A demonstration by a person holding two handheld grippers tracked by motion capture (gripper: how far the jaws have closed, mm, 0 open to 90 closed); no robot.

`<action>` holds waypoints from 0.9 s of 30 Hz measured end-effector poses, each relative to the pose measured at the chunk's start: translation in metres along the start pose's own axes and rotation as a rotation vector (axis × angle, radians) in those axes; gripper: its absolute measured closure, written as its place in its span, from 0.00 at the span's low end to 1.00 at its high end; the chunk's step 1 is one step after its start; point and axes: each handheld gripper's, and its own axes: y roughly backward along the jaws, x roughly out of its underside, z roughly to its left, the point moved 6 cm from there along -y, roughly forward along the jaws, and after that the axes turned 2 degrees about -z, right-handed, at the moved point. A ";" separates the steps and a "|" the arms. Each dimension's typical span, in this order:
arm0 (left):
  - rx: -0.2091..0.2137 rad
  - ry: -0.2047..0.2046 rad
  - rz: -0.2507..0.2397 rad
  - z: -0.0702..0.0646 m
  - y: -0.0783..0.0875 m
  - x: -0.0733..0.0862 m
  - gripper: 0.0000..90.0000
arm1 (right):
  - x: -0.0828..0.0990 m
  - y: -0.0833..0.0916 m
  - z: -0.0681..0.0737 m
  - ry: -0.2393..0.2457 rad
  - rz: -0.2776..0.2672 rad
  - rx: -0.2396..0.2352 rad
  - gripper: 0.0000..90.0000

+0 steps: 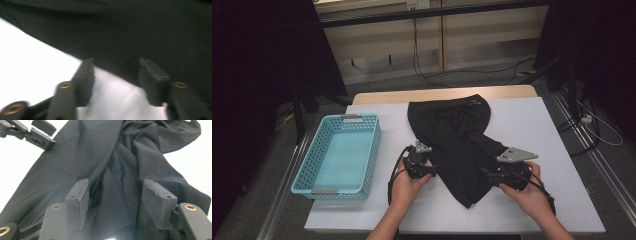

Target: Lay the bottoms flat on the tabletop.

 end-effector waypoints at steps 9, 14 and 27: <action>0.110 0.122 0.048 -0.008 0.003 0.002 0.97 | 0.000 -0.002 0.000 0.011 0.000 0.011 0.43; 0.108 0.125 0.053 -0.008 0.003 0.001 1.00 | -0.001 -0.002 0.000 0.013 0.001 0.010 0.43; 0.112 0.111 0.089 0.007 0.014 0.003 1.00 | -0.001 -0.001 0.001 0.013 -0.004 0.004 0.42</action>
